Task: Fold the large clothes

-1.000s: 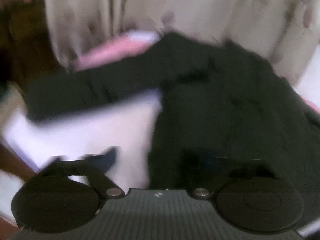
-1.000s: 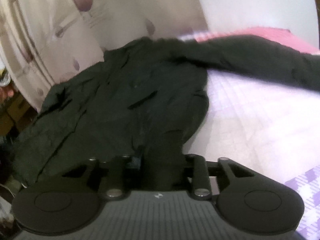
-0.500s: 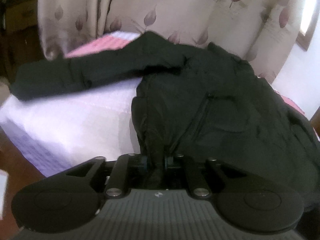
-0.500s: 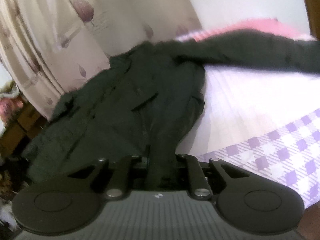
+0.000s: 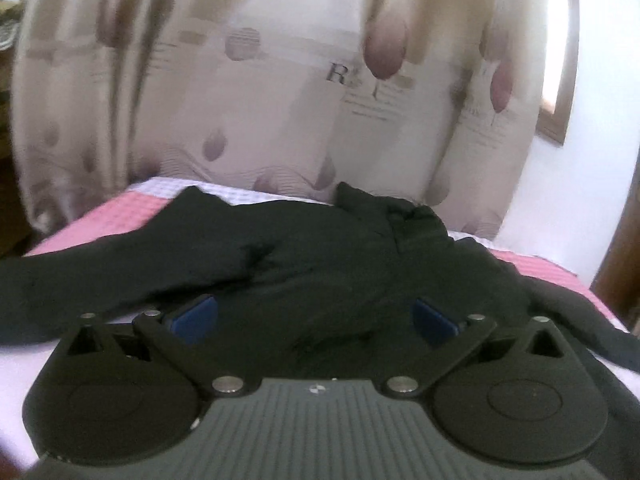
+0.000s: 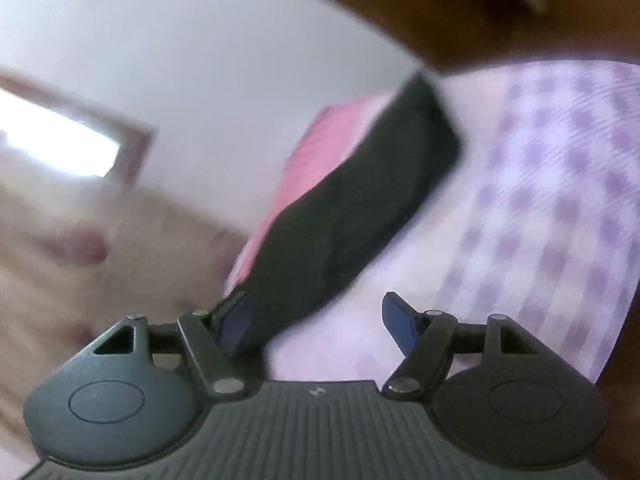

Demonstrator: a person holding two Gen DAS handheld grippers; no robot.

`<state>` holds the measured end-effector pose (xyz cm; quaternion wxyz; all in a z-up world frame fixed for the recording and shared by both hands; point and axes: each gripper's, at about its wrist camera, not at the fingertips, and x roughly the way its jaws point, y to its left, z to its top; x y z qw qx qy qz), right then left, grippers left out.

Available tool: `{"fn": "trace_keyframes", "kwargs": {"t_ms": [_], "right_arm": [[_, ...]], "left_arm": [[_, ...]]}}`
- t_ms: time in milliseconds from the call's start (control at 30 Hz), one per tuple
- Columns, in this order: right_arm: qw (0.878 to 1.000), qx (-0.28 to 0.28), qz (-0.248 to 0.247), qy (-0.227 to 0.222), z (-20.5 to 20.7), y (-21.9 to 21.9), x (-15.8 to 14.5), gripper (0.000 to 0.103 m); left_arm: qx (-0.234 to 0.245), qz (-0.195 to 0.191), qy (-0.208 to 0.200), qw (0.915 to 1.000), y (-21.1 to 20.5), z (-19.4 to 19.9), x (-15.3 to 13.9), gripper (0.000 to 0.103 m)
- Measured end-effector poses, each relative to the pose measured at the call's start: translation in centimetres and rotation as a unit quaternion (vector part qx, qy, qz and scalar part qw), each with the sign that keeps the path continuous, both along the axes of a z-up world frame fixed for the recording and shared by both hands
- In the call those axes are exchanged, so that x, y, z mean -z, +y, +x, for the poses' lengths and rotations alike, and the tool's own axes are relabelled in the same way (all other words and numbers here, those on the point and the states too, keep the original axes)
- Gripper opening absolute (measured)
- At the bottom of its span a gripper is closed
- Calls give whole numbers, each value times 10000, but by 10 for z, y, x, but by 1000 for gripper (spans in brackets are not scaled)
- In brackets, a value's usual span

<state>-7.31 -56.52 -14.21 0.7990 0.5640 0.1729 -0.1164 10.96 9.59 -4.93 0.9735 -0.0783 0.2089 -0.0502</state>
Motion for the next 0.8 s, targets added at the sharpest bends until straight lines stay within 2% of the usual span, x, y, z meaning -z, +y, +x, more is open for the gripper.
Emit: {"fn": "trace_keyframes", "kwargs": {"t_ms": [100, 200, 300, 500, 533, 567, 600, 633, 733, 800], "right_arm": [[9989, 401, 154, 163, 12, -17, 9, 71], [9983, 560, -59, 161, 27, -28, 3, 73], [9947, 907, -136, 454, 43, -29, 4, 73], [9894, 1219, -430, 664, 81, -26, 4, 74], [9890, 1182, -549, 698, 86, -28, 4, 62], [9890, 1101, -637, 759, 92, -30, 6, 46], [9901, 954, -573, 853, 99, -36, 15, 16], [9912, 959, -471, 785, 99, -42, 24, 5], [9922, 1094, -17, 593, 101, -65, 28, 7], [9933, 1125, 33, 258, 112, -70, 1, 7]], "left_arm": [[62, 94, 99, 9999, -26, 42, 22, 103], [-54, 198, 69, 9998, -39, 65, 44, 103], [-35, 61, 187, 9998, -33, 79, 60, 103], [16, -579, 490, 9971, -12, 83, 72, 103], [-4, -658, 530, 9964, -10, 84, 74, 103], [-17, -727, 534, 9959, -8, 84, 75, 103], [-19, -762, 520, 9957, -8, 84, 75, 103], [-18, -781, 515, 9956, -7, 83, 75, 103], [-26, -830, 523, 9952, -7, 82, 75, 103], [-35, -959, 502, 9941, -4, 81, 77, 103]]}}
